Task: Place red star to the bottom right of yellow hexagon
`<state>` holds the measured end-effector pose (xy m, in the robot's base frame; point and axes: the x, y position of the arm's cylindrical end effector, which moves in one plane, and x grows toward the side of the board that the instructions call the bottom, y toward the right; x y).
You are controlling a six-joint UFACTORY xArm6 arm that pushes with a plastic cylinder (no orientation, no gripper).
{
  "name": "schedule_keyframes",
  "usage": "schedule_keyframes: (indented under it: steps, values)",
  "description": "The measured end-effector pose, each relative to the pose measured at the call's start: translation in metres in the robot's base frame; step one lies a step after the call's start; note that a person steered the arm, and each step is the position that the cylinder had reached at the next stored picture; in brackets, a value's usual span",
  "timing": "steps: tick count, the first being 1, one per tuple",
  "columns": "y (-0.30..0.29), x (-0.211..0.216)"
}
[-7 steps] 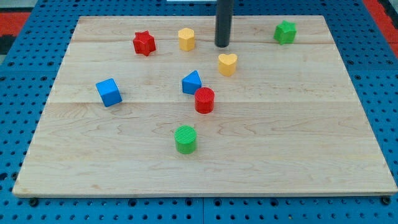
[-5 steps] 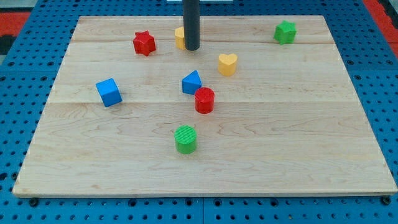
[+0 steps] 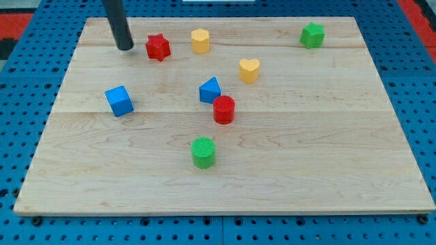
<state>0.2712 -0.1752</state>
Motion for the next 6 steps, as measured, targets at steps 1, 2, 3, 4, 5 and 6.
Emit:
schedule_keyframes:
  steps: [1,2,3,4,5,6]
  values:
    - [0.047,0.0]
    - [0.099,0.014]
    - [0.092,0.022]
    - [0.075,0.046]
    - [0.105,0.053]
    - [0.137,0.052]
